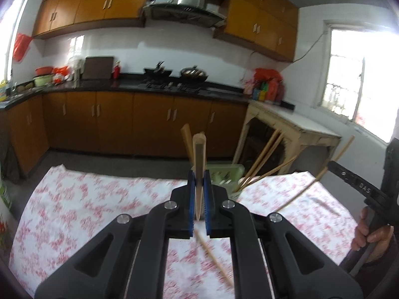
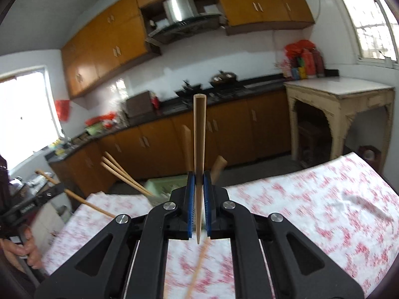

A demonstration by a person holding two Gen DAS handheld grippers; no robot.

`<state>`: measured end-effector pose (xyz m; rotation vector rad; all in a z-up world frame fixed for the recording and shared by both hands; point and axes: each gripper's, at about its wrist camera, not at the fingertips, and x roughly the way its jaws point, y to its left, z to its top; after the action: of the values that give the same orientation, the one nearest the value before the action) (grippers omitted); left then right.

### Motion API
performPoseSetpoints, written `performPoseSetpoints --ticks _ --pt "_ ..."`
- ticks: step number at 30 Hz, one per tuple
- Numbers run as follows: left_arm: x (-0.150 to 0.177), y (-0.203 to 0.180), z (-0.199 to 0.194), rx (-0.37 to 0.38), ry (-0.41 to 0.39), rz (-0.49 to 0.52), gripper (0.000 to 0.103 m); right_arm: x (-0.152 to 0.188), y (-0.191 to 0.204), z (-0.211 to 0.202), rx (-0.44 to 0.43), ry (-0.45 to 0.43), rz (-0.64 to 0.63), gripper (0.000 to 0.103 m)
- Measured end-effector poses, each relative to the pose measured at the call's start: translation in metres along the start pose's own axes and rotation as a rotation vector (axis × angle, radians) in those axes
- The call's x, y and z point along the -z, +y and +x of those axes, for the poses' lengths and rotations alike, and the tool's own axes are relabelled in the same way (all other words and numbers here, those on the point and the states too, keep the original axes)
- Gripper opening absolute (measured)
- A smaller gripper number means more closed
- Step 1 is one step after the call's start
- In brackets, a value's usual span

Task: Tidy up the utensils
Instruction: 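Lower the right gripper's chopstick into the holder and open while the left gripper releases its chopstick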

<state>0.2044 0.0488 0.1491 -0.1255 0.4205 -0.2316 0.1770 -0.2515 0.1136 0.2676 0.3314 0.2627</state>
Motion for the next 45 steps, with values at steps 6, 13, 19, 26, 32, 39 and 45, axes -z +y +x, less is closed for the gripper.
performPoseSetpoints --ticks 6,13,19,26,32,39,45 --pt "-0.04 -0.028 -0.005 0.031 -0.1 0.015 0.007 -0.034 0.034 0.004 -0.049 -0.106 -0.054 0.008" --pt "-0.074 -0.049 0.026 -0.012 -0.162 0.032 0.007 -0.047 0.059 0.045 -0.001 -0.157 -0.139 0.008" --pt "-0.079 -0.048 0.077 -0.076 -0.113 0.03 0.007 -0.038 0.055 0.088 0.029 -0.091 -0.139 0.008" --pt "-0.06 -0.035 0.115 -0.075 -0.023 0.01 0.007 -0.018 0.043 0.119 0.027 0.001 -0.093 0.008" --pt "-0.048 -0.027 0.126 -0.066 0.01 0.011 0.007 -0.006 0.036 0.135 0.014 0.063 -0.062 0.008" --pt "-0.041 -0.021 0.137 -0.066 0.054 -0.009 0.009 -0.002 0.031 0.15 0.021 0.138 -0.027 0.008" --pt "-0.043 -0.016 0.134 -0.081 0.049 -0.019 0.013 -0.007 0.027 0.144 0.037 0.138 -0.017 0.014"
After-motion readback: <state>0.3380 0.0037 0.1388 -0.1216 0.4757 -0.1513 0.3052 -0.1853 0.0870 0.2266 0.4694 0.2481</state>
